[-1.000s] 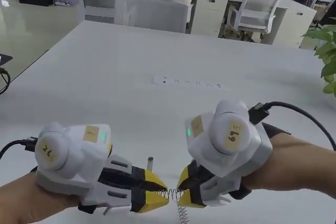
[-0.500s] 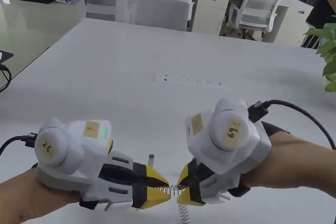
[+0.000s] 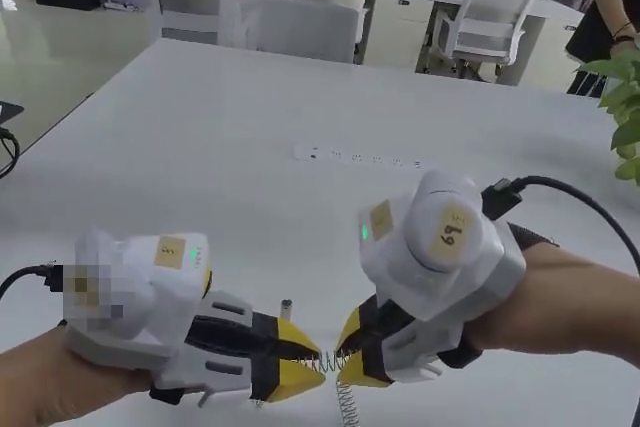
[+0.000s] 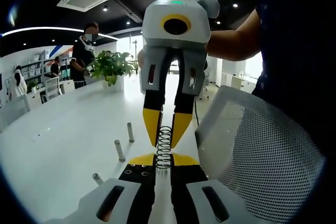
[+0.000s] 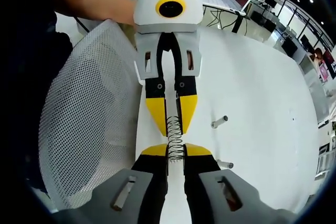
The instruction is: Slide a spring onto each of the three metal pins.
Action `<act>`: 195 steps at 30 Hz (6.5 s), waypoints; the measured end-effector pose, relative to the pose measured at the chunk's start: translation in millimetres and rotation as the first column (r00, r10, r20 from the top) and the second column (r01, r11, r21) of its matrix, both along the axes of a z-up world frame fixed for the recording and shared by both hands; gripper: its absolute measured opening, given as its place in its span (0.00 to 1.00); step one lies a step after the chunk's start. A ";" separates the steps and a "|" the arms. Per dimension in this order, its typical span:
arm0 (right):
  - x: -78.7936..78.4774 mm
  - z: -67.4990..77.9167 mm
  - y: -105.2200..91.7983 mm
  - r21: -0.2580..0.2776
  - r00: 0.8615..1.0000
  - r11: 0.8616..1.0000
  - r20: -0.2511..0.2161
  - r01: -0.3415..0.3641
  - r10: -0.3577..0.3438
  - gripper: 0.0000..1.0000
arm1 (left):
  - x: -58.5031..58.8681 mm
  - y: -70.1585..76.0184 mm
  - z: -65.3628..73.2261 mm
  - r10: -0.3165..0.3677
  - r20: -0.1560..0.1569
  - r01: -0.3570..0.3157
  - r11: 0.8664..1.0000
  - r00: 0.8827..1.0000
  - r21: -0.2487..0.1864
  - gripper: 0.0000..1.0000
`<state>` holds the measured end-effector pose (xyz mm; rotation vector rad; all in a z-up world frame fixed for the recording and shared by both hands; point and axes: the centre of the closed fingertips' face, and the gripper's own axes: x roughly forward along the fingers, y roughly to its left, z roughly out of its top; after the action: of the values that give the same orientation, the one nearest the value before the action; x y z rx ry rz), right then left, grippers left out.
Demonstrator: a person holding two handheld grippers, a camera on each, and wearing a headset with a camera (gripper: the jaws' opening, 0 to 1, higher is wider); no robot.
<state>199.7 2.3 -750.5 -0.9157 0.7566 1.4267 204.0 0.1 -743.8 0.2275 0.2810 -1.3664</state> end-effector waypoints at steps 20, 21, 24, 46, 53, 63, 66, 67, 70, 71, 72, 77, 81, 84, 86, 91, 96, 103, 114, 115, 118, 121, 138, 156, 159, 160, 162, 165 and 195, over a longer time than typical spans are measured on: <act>0.4 23.3 9.1 -0.034 0.999 0.999 0.004 -0.037 0.037 0.07 | 3.1 -2.8 6.5 -0.001 0.035 0.002 1.000 0.999 -0.018 0.03; 0.4 24.2 10.1 -0.037 0.999 0.998 0.003 -0.041 0.041 0.07 | 3.3 -2.8 6.7 -0.001 0.037 0.002 1.000 0.999 -0.018 0.03; 0.8 26.7 11.8 -0.045 0.999 0.998 0.006 -0.047 0.047 0.07 | 3.7 -2.6 8.0 0.001 0.041 0.000 1.000 0.999 -0.023 0.03; 2.0 44.1 22.7 -0.064 0.998 0.996 -0.004 -0.061 0.061 0.07 | 5.1 -2.6 18.5 0.014 0.064 -0.010 0.998 0.998 -0.057 0.03; 3.2 47.1 23.3 -0.076 0.998 0.995 -0.007 -0.059 0.058 0.07 | 7.5 -0.9 21.5 0.024 0.071 -0.018 0.997 0.997 -0.073 0.02; 5.2 45.5 26.0 -0.070 0.998 0.996 -0.025 -0.051 0.049 0.08 | 8.8 2.5 20.6 0.033 0.034 -0.030 0.996 0.999 -0.087 0.01; 5.5 45.8 27.2 -0.061 0.998 0.997 -0.031 -0.047 0.045 0.08 | 9.6 3.8 21.1 0.035 0.025 -0.033 0.995 0.999 -0.093 0.01; 6.0 45.9 27.2 -0.059 0.999 0.997 -0.033 -0.045 0.043 0.08 | 10.0 4.3 21.8 0.038 0.020 -0.036 0.995 0.999 -0.097 0.00; 6.3 46.3 28.4 -0.051 0.998 0.998 -0.043 -0.041 0.039 0.08 | 9.7 4.3 22.1 0.037 0.020 -0.035 0.994 0.999 -0.099 0.00; 6.0 46.2 28.7 -0.048 0.998 0.998 -0.046 -0.043 0.041 0.08 | 9.7 4.2 22.1 0.037 0.020 -0.034 0.995 0.999 -0.098 0.00; 5.8 45.8 29.2 -0.046 0.998 0.998 -0.051 -0.041 0.039 0.08 | 9.6 4.2 22.4 0.037 0.016 -0.035 0.994 0.999 -0.102 0.00; 5.5 42.2 29.9 -0.050 0.998 0.998 -0.055 -0.045 0.042 0.08 | 10.1 4.2 25.5 0.037 0.020 -0.035 0.993 0.999 -0.112 0.00; 4.7 39.6 30.8 -0.053 0.997 0.997 -0.059 -0.047 0.044 0.09 | 9.8 4.3 26.1 0.036 0.022 -0.033 0.993 0.999 -0.113 0.01; 5.0 38.9 31.0 -0.049 0.997 0.998 -0.065 -0.043 0.040 0.09 | 9.7 4.6 27.6 0.036 0.022 -0.034 0.992 0.999 -0.118 0.01; 5.1 39.0 30.9 -0.047 0.997 0.998 -0.071 -0.040 0.037 0.09 | 9.3 4.2 27.8 0.034 0.023 -0.031 0.993 0.999 -0.117 0.01; 4.5 38.9 30.3 -0.049 0.997 0.998 -0.074 -0.040 0.036 0.09 | 9.4 3.4 27.5 0.029 0.026 -0.027 0.994 0.999 -0.109 0.01; 5.1 37.8 29.9 -0.055 0.997 0.998 -0.071 -0.042 0.038 0.08 | 10.2 3.0 26.4 0.031 0.023 -0.028 0.994 0.999 -0.107 0.01; 6.3 37.0 29.8 -0.063 0.997 0.997 -0.059 -0.048 0.044 0.08 | 11.4 2.1 25.4 0.040 0.012 -0.039 0.993 0.999 -0.108 0.02; 11.0 38.1 29.9 -0.065 0.998 0.997 -0.047 -0.042 0.039 0.08 | 12.1 0.9 22.6 0.051 -0.013 -0.052 0.993 0.999 -0.104 0.16; 11.8 38.8 30.0 -0.063 0.998 0.997 -0.045 -0.042 0.039 0.08 | 11.9 0.6 23.0 0.051 -0.017 -0.052 0.993 0.999 -0.109 0.17; 12.5 39.4 28.7 -0.065 0.998 0.997 -0.044 -0.042 0.039 0.08 | 14.0 0.4 23.7 0.060 -0.022 -0.063 0.992 0.998 -0.114 0.25; 14.1 39.5 26.6 -0.068 0.998 0.997 -0.040 -0.041 0.038 0.08 | 15.5 -0.3 24.7 0.066 -0.023 -0.068 0.991 0.998 -0.118 0.27; 17.5 39.9 17.5 -0.071 0.999 0.997 -0.027 -0.031 0.029 0.08 | 24.9 0.9 23.0 0.127 -0.024 -0.129 0.985 0.992 -0.117 0.62; 24.5 43.1 11.1 -0.085 1.000 0.996 -0.017 -0.021 0.020 0.08 | 41.6 13.3 29.7 0.229 0.001 -0.227 0.965 0.973 -0.127 0.98; 26.0 43.6 10.6 -0.089 1.000 0.996 -0.016 -0.020 0.019 0.08 | 41.5 16.0 30.6 0.231 -0.003 -0.229 0.964 0.973 -0.132 0.98; 26.5 43.7 10.7 -0.090 1.000 0.996 -0.015 -0.021 0.020 0.08 | 41.6 17.0 30.4 0.232 0.000 -0.230 0.964 0.973 -0.130 0.98; 28.1 44.4 10.4 -0.094 1.000 0.995 -0.014 -0.021 0.020 0.08 | 41.6 19.9 29.8 0.235 -0.001 -0.233 0.964 0.972 -0.127 0.98; 30.6 46.0 10.5 -0.101 1.000 0.995 -0.009 -0.022 0.021 0.08 | 40.8 24.3 27.8 0.238 0.000 -0.236 0.964 0.971 -0.120 0.98; 88.3 24.2 39.9 -0.223 0.998 0.973 0.010 -0.053 0.057 0.08 | 32.6 62.0 14.7 0.313 -0.018 -0.313 0.940 0.949 -0.135 0.96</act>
<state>287.9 42.1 -726.3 -1.1266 0.8981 1.3999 236.6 62.1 -729.1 0.0666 0.2096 -1.0636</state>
